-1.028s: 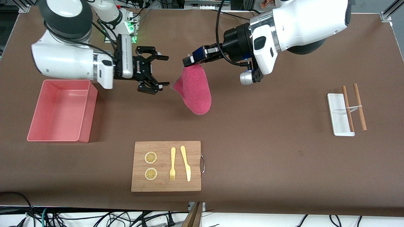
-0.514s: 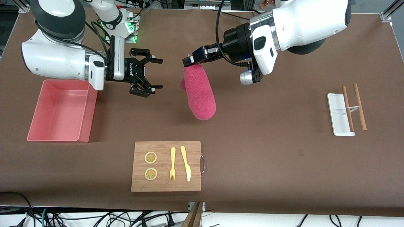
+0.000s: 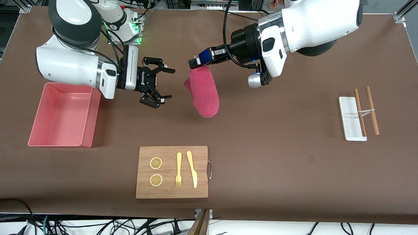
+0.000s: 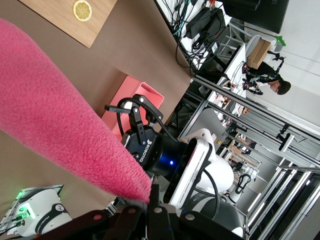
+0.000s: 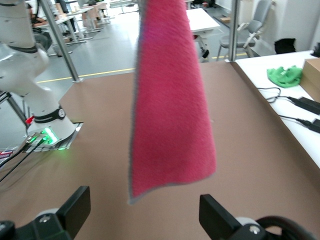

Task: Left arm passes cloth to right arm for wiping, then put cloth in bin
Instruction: 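Close the right gripper on the hanging cloth below the left gripper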

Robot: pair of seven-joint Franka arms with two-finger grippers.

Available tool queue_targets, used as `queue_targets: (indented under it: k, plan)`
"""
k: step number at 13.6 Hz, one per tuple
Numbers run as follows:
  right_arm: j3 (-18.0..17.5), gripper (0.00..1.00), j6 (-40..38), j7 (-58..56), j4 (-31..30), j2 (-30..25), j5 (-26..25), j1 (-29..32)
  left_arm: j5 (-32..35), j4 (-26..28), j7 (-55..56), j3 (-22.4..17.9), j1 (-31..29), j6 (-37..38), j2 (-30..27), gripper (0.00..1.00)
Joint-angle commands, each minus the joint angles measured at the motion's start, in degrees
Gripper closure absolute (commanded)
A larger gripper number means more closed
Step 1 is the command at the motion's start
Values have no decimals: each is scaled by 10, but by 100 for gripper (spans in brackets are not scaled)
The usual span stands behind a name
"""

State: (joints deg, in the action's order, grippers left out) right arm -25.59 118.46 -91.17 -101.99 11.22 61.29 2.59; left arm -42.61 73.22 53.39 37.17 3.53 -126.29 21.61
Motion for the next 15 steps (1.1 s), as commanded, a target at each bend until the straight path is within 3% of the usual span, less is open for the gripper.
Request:
queue_targets:
  k: [1,3,8,9,12,15]
  plan:
    - [-4,0,69,44,3,7,1,-34,16,-5,15,3,6,-4,-2,100]
    - [-3,0,99,70,4,11,-3,-64,23,-4,15,2,23,-5,-1,100]
    - [-4,2,104,83,6,8,-6,-69,26,-5,19,2,24,-5,-1,100]
    - [-5,17,113,83,7,10,-6,-68,26,-5,19,2,24,-5,-1,100]
    - [-5,90,126,86,9,14,-4,-72,26,-6,21,2,24,-5,-1,100]
    - [-5,100,125,101,9,14,-6,-72,26,-7,24,2,24,-5,-2,100]
